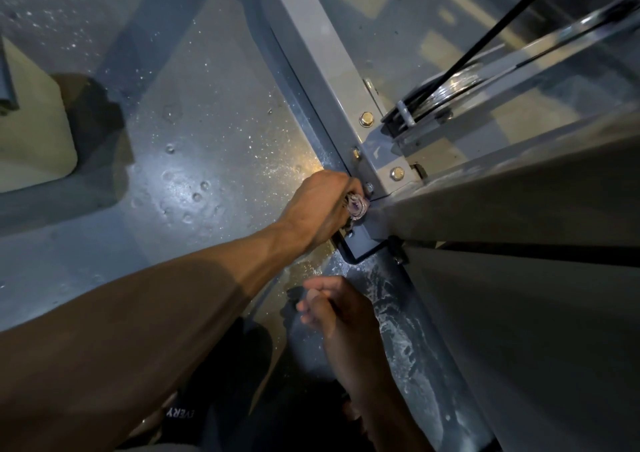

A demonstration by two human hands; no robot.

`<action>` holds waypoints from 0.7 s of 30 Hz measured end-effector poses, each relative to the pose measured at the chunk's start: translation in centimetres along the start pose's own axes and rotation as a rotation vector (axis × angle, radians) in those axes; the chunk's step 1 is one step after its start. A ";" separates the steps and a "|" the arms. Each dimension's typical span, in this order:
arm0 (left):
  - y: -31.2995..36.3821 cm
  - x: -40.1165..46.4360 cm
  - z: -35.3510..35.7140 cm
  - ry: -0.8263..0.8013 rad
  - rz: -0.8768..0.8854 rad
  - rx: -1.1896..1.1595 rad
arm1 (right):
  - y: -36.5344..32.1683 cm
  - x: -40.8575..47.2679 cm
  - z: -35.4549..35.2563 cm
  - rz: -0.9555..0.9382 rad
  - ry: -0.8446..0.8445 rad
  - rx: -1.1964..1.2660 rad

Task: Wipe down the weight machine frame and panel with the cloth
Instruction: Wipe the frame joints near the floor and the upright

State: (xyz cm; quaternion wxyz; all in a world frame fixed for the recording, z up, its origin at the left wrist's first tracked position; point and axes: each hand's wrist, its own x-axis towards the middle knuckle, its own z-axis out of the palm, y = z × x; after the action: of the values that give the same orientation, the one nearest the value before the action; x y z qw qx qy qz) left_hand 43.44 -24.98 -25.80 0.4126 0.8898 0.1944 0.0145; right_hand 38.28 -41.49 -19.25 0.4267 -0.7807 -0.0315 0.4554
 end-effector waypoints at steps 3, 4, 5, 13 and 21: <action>0.5 0.5 0.0 -0.011 -0.067 0.053 | -0.2 0.1 0.2 -0.016 0.007 0.015; 0.7 0.4 0.2 -0.010 -0.086 0.058 | -0.3 0.2 0.3 -0.022 0.014 0.028; 0.8 0.2 0.4 0.002 -0.109 0.048 | -0.3 0.2 0.5 -0.028 0.020 0.040; -1.8 0.0 -3.6 0.170 -0.149 -0.084 | 0.2 -0.4 0.3 -0.070 0.013 0.046; 0.3 0.4 -2.1 -0.159 0.107 0.196 | 0.2 -0.3 0.8 -0.082 0.050 0.073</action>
State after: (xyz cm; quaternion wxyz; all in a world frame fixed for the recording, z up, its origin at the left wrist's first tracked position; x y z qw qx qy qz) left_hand 43.53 -23.44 -24.24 0.3366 0.9333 0.1138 -0.0530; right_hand 37.45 -41.22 -19.33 0.4738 -0.7737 -0.0361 0.4190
